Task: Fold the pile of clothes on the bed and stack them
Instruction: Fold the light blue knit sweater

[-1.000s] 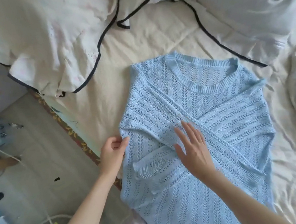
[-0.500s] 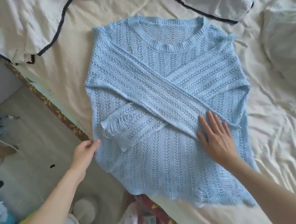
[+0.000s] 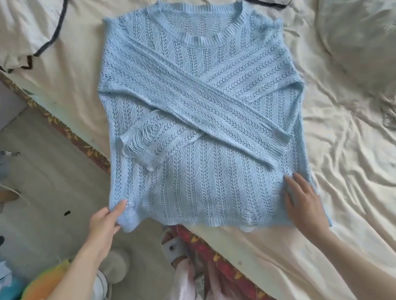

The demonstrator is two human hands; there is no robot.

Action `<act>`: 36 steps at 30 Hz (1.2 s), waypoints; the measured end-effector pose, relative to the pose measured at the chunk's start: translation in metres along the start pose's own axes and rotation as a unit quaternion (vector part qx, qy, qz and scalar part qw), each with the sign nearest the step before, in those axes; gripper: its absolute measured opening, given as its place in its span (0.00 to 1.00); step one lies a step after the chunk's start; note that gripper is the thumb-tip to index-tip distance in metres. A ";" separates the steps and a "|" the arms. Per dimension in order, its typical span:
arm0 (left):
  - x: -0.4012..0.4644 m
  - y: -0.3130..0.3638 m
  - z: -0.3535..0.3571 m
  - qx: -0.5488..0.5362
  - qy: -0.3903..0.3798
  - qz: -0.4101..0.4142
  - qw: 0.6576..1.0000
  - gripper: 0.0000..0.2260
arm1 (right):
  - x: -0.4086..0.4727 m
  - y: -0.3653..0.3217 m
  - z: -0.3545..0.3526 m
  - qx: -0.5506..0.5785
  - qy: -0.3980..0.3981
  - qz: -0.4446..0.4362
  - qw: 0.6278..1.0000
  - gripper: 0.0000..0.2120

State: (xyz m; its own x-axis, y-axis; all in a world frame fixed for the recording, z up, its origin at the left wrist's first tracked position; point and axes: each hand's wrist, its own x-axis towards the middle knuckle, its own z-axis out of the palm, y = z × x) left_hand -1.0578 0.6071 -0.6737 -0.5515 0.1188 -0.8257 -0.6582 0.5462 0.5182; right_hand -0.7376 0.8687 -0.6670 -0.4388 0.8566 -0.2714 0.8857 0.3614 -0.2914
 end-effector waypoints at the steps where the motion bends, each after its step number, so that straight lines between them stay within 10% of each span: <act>1: -0.005 -0.003 -0.003 0.008 0.002 0.011 1.000 0.07 | -0.002 0.002 -0.004 0.003 0.014 0.029 0.999 0.16; 6: -0.023 -0.017 -0.016 0.094 0.022 0.054 0.994 0.11 | 0.002 0.015 -0.018 0.082 -0.035 0.208 0.974 0.29; 18: -0.064 -0.019 -0.044 -0.049 0.014 0.006 0.999 0.06 | -0.035 0.018 -0.052 0.439 -0.007 0.410 0.799 0.09; 29: -0.113 -0.011 -0.074 -0.050 0.085 0.004 0.995 0.06 | -0.113 0.018 -0.091 0.491 0.028 0.451 0.745 0.10; 36: -0.093 0.051 -0.057 -0.034 0.082 0.149 0.985 0.04 | -0.073 -0.016 -0.112 0.626 0.052 0.364 0.688 0.06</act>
State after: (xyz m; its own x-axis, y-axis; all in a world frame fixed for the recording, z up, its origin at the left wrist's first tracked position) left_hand -1.0693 0.5765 -0.5581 -0.7968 0.1268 -0.5908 -0.4849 0.4493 0.7504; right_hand -0.7032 0.8418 -0.5395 0.1235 0.6877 -0.7154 0.0113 -0.7218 -0.6920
